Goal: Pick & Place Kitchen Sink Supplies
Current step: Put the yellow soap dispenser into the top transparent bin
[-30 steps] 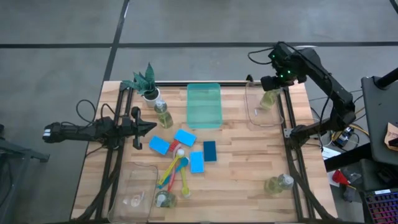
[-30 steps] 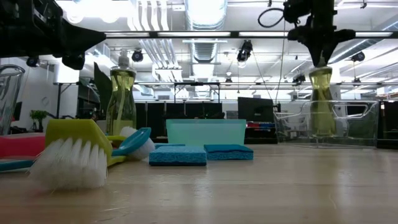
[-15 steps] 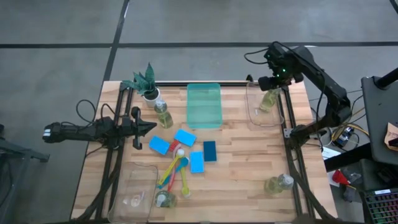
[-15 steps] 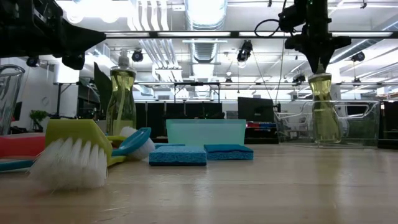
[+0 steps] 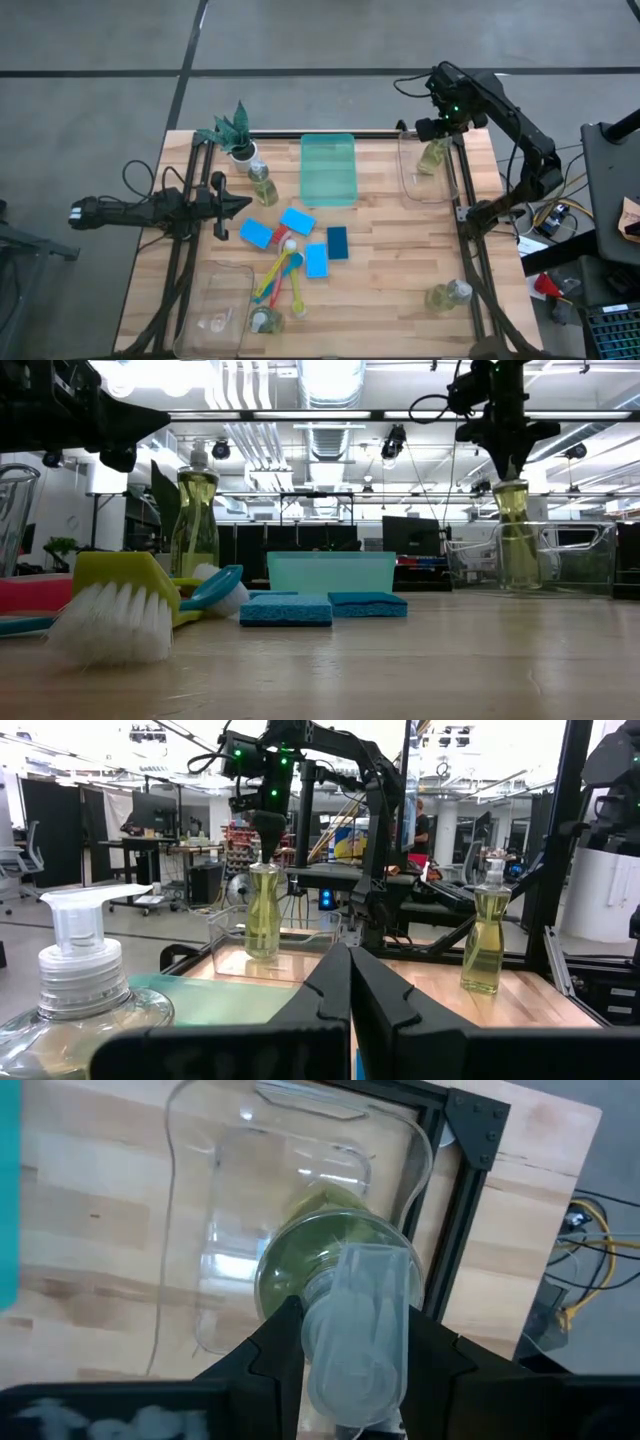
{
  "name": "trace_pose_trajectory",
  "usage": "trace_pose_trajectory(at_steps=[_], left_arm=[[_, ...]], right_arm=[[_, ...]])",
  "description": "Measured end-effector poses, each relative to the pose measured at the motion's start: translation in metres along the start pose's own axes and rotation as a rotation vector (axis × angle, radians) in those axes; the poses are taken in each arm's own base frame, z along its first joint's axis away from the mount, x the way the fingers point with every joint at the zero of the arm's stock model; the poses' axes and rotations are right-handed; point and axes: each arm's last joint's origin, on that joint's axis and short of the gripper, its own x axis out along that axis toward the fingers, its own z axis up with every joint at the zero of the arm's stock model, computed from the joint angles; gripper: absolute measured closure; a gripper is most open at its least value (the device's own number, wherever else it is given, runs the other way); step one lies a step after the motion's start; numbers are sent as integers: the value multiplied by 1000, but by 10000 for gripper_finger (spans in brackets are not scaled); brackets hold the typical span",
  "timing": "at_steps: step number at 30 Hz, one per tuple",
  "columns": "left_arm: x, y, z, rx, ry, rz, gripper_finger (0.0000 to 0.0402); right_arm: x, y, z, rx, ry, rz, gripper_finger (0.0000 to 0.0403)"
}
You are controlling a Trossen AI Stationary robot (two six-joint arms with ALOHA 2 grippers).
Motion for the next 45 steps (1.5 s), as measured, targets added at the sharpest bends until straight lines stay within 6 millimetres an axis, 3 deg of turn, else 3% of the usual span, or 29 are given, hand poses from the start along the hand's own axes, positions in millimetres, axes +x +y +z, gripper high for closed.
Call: trace_pose_trajectory(at_steps=[10,21,32,45], left_arm=[[0,0,0,0,1,0,399],[0,0,0,0,0,0,399],[0,0,0,0,0,1,399],[0,0,0,0,1,0,399]], right_arm=[[1,0,0,-7,2,-7,244],[-8,-2,-4,-19,-4,21,225],[-45,-5,-18,-109,-57,328,231],[-84,-14,-64,-244,-88,749,247]])
